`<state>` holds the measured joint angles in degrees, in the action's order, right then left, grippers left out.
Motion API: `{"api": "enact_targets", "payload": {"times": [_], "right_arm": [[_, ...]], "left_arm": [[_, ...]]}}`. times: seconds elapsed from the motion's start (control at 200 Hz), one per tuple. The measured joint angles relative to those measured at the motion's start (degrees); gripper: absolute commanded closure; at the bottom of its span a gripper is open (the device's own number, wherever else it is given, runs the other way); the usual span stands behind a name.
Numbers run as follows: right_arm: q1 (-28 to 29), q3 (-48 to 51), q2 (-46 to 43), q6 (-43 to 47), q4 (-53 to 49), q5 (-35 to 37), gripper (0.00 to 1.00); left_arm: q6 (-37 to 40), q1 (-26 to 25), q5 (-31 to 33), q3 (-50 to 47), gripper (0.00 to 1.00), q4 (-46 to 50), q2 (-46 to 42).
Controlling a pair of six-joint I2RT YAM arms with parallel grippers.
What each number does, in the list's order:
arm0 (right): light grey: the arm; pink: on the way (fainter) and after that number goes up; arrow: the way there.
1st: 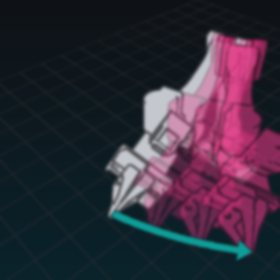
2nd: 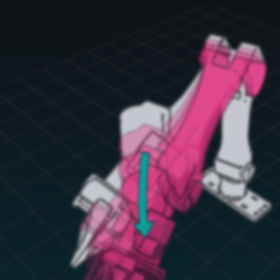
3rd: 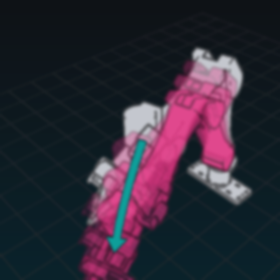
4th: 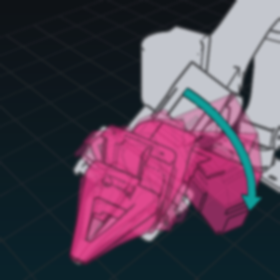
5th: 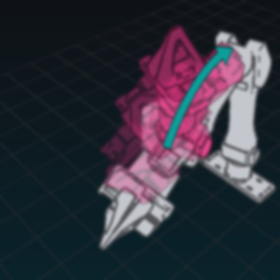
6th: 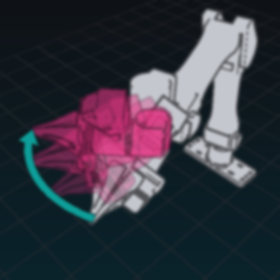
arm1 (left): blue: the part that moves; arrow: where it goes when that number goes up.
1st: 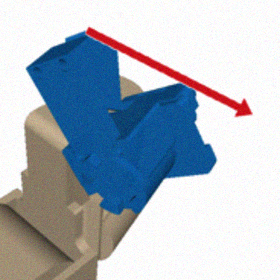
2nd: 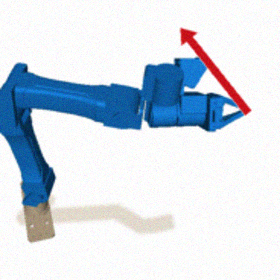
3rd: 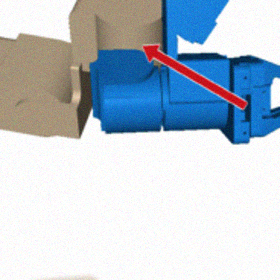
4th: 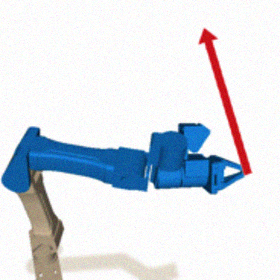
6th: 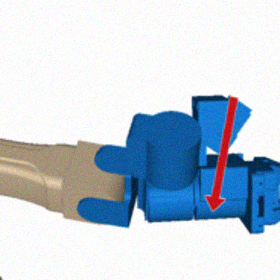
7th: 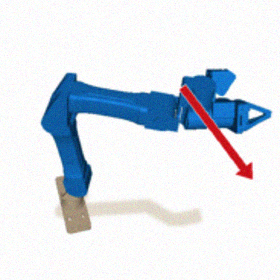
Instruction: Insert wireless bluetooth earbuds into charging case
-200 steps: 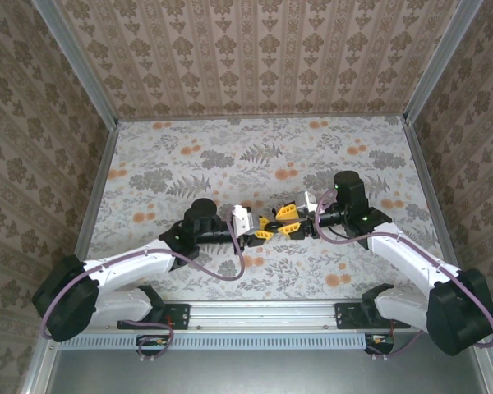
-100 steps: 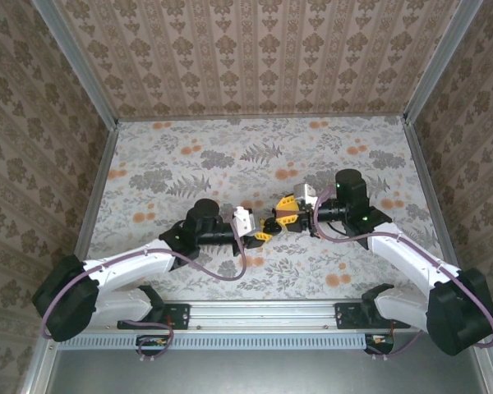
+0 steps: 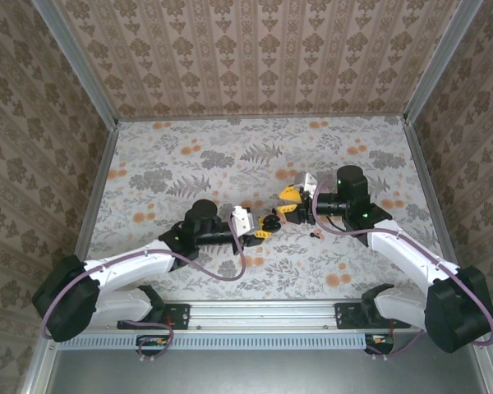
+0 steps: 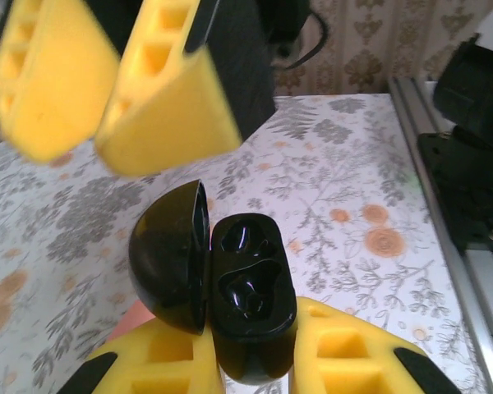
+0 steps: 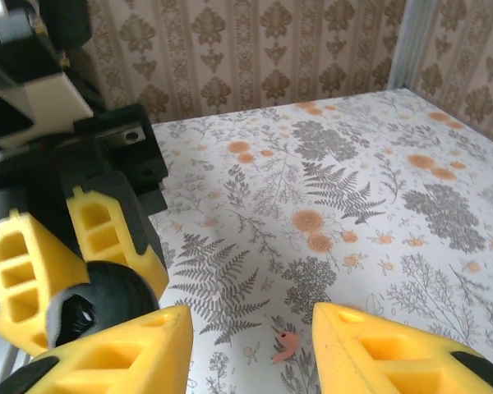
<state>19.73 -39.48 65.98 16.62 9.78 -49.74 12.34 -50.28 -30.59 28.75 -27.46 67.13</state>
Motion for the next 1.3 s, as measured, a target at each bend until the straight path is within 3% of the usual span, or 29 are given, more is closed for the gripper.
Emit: {"api": "enact_targets", "payload": {"times": [0.295, 0.625, 1.3], "right_arm": [[-0.1, -11.3, 3.0, -9.7, -17.8, 13.7, 0.52], [-0.1, -22.3, 14.2, -17.1, -42.3, 25.9, 0.53], [8.3, -45.9, 44.6, -23.6, -54.5, 35.7, 0.58]], "left_arm": [[-3.8, 1.6, 10.2, -4.0, 0.85, -1.2, 0.3], [-7.3, 2.4, 17.9, -5.0, 0.86, 1.1, 0.3], [-9.8, 4.3, 22.8, -7.3, 0.86, 5.6, -4.7]]}}
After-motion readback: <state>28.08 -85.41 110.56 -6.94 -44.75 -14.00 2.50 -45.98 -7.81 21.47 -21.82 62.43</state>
